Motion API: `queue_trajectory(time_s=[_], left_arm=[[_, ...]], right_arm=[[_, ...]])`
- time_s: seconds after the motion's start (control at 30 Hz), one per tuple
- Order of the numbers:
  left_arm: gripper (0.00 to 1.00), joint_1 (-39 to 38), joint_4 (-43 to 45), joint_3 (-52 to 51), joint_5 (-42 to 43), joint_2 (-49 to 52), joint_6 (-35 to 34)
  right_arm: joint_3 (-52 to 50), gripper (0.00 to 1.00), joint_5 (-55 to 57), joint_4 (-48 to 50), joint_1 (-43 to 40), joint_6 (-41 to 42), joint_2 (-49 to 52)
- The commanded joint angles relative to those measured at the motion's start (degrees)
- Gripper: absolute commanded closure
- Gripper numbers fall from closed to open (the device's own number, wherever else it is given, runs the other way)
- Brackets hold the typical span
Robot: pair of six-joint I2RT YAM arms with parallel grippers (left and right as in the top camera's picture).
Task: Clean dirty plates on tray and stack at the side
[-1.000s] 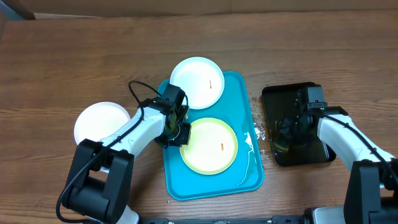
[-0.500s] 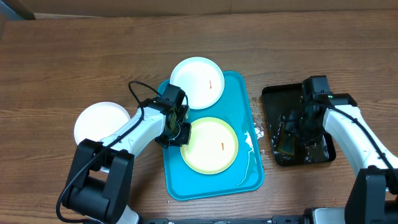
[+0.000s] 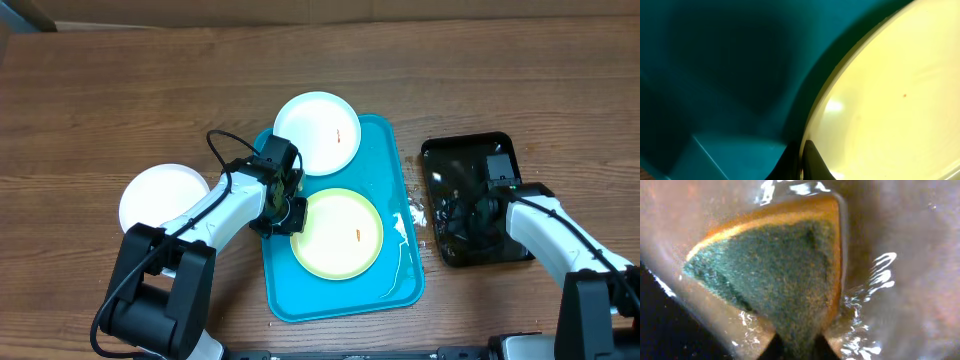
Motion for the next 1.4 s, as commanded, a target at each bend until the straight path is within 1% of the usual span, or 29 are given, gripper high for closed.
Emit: queue_trajectory(time_s=[0.0, 0.1, 0.13, 0.17, 0.2, 0.27, 0.33, 0.43, 0.57, 0.6, 0.63, 0.67, 0.83, 0.87, 0.9, 0.93, 0.97, 1.07, 1.2, 1.23, 1.27, 1.3, 1.37], left_arm=[[0.96, -0.52, 0.11, 0.09, -0.74, 1.57, -0.5], [0.96, -0.52, 0.07, 0.09, -0.74, 1.55, -0.5], [0.96, -0.52, 0.07, 0.09, -0.74, 1.55, -0.5], [0.96, -0.52, 0.09, 0.09, -0.72, 1.57, -0.52], [0.96, -0.52, 0.09, 0.09, -0.74, 1.57, -0.5], [0.96, -0.52, 0.09, 0.09, -0.74, 1.55, -0.48], [0.96, -0.52, 0.04, 0.09, -0.74, 1.55, -0.48], [0.96, -0.52, -0.13, 0.09, -0.74, 1.55, -0.48], [0.96, -0.52, -0.09, 0.09, -0.74, 1.55, -0.48], [0.96, -0.52, -0.09, 0.09, -0.74, 1.55, -0.48], [0.96, -0.52, -0.09, 0.09, -0.74, 1.55, -0.48], [0.96, -0.52, -0.09, 0.09, -0.74, 1.55, -0.48], [0.96, -0.52, -0.11, 0.09, -0.74, 1.55, -0.5], [0.96, -0.52, -0.09, 0.09, -0.74, 1.55, -0.5], [0.96, -0.52, -0.09, 0.09, -0.74, 1.55, -0.48], [0.96, -0.52, -0.09, 0.09, -0.74, 1.55, -0.5], [0.95, -0.52, -0.09, 0.09, -0.74, 1.55, -0.48], [0.96, -0.52, -0.17, 0.09, -0.74, 1.55, -0.46], [0.96, -0.52, -0.15, 0.09, -0.74, 1.55, -0.48], [0.96, -0.52, -0.17, 0.09, -0.74, 1.55, -0.48], [0.96, -0.52, -0.17, 0.09, -0.74, 1.55, -0.48], [0.96, -0.52, -0.17, 0.09, -0.72, 1.55, -0.5], [0.96, -0.52, -0.17, 0.09, -0.7, 1.55, -0.5]], right_arm=[[1.46, 0.96, 0.48, -0.44, -0.24, 0.68, 0.33], [6.51, 0.96, 0.52, -4.81, -0.33, -1.51, 0.26], [8.57, 0.94, 0.94, -6.86, -0.33, -1.88, 0.26], [10.49, 0.82, 1.84, -9.05, -0.33, -1.88, 0.26], [12.35, 0.66, 2.97, -11.37, -0.33, -1.86, 0.26], [14.82, 0.53, 4.9, -14.49, -0.33, -1.86, 0.26], [15.47, 0.48, 5.81, -15.06, -0.33, -1.86, 0.26], [14.6, 0.45, 6.93, -13.6, -0.33, -1.79, 0.39], [11.02, 0.46, 7.32, -8.11, -0.33, -1.2, 0.44], [9.6, 0.47, 7.32, -5.9, -0.33, -1.2, 0.59], [8.07, 0.54, 7.37, -3.67, -0.33, -1.2, 0.76], [6.21, 0.56, 7.41, -1.01, -0.33, -1.18, 1.01], [0.2, 0.58, 7.58, 7.08, -0.33, -0.96, 1.09], [-0.48, 0.65, 7.56, 7.96, -0.33, -0.96, 1.09], [-0.57, 0.76, 7.52, 8.04, -0.33, -0.98, 1.09], [-0.42, 0.94, 7.48, 8.0, -0.33, -1.01, 1.09], [0.0, 0.96, 7.21, 7.52, -0.33, -1.25, 1.03], [3.37, 0.96, 5.92, 2.86, -0.33, -2.36, 0.79], [9.97, 0.96, 4.35, -5.16, -0.33, -6.51, -0.31], [11.32, 0.89, 4.33, -6.88, -0.33, -7.28, -0.57], [12.57, 0.74, 4.5, -8.44, -0.33, -7.52, -0.76], [14.1, 0.56, 4.48, -10.62, -0.33, -7.45, -0.83], [14.49, 0.5, 4.44, -12.02, -0.33, -7.19, -0.81]])
